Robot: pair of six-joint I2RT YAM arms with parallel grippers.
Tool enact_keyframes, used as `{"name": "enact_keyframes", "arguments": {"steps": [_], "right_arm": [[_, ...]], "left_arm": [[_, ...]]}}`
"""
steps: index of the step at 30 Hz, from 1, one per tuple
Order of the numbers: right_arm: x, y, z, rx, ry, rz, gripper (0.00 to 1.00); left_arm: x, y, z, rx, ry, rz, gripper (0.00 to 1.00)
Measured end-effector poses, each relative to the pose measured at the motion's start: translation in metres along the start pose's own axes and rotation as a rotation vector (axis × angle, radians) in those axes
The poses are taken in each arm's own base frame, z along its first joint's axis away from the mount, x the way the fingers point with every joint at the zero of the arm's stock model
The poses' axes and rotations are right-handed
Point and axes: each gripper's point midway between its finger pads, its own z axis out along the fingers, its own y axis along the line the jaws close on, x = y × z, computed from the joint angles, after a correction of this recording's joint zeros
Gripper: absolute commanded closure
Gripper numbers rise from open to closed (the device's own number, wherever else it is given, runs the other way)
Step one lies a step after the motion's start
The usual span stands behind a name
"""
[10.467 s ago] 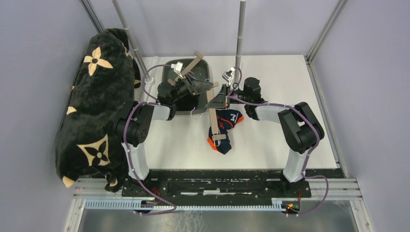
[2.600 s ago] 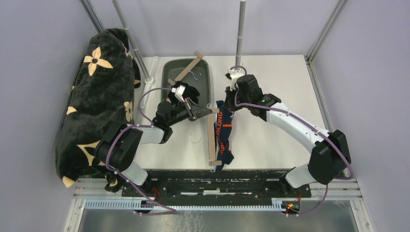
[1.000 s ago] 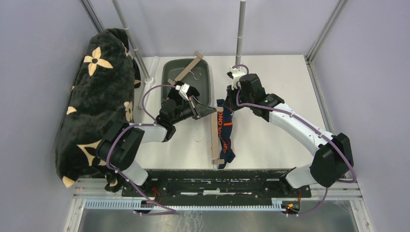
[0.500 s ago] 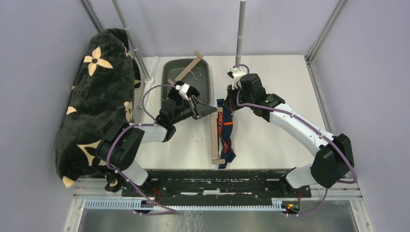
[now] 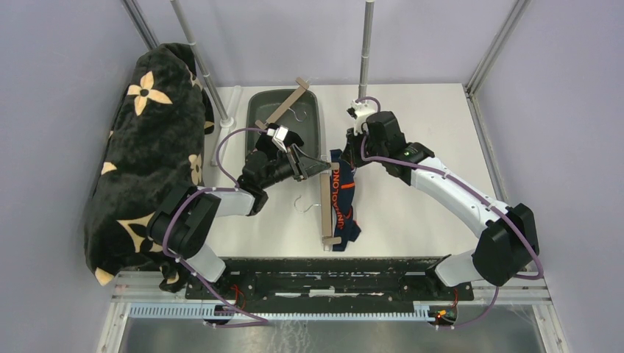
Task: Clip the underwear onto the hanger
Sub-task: Clamp the underwear onto the hanger.
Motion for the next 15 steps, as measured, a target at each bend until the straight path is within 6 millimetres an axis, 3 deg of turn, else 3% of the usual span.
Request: {"name": "enact_keyframes", "arguments": {"steps": [5,7,9,12,15], "right_arm": [[0.000,-0.003,0.001,0.005,-0.004,0.003,1.00],[-0.001,-0.006,0.001,0.010,-0.008,0.007,0.95],[-0.003,-0.008,0.001,0.014,-0.013,0.010,0.82],[-0.006,-0.011,0.001,0.020,-0.025,0.015,0.50],[-0.010,-0.016,0.001,0.034,-0.040,0.022,0.39]], "left_arm": [[0.000,0.004,0.003,-0.001,0.000,-0.001,0.58],[-0.001,0.005,0.006,0.000,0.000,0.000,0.61],[-0.002,0.007,0.009,0.001,0.001,0.000,0.64],[-0.002,0.010,0.013,0.001,0.003,-0.001,0.70],[-0.001,0.015,0.016,-0.006,0.007,-0.008,0.71]]}}
